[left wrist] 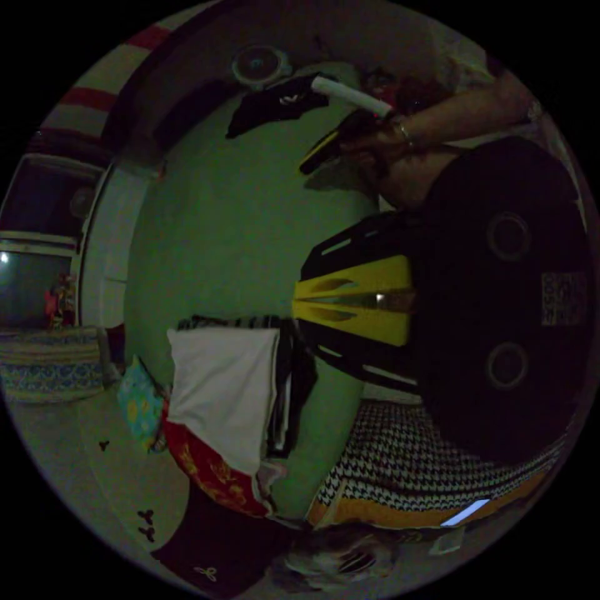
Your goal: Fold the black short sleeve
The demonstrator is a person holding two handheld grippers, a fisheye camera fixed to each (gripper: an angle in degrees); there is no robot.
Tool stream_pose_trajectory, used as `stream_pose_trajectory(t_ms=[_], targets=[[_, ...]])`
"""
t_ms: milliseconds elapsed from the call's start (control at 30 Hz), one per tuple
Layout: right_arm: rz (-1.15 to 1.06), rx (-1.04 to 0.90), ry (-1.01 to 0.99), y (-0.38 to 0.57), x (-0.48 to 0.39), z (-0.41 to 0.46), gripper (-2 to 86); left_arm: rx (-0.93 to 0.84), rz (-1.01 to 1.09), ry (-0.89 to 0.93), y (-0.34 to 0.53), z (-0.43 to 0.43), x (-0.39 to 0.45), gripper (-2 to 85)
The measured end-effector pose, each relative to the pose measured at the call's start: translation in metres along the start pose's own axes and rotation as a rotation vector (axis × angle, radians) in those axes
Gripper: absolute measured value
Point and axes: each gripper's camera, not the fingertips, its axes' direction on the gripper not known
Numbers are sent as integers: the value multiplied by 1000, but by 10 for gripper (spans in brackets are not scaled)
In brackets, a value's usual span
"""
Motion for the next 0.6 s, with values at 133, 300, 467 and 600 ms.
stream_pose_trajectory(t_ms=[133, 300, 467, 600], targets=[[45, -32, -19, -5, 39, -8, -13, -20, 39, -24, 11, 11, 64, -3], [112, -99, -43, -14, 90, -16, -13, -49, 44, 7, 23, 35, 116, -4], [98, -97, -60, -17, 110, -25, -13, -105, 11, 38, 40, 79, 154, -4], [27, -115, -6, -19, 107, -27, -12, -108, 9, 56, 49, 107, 173, -3]])
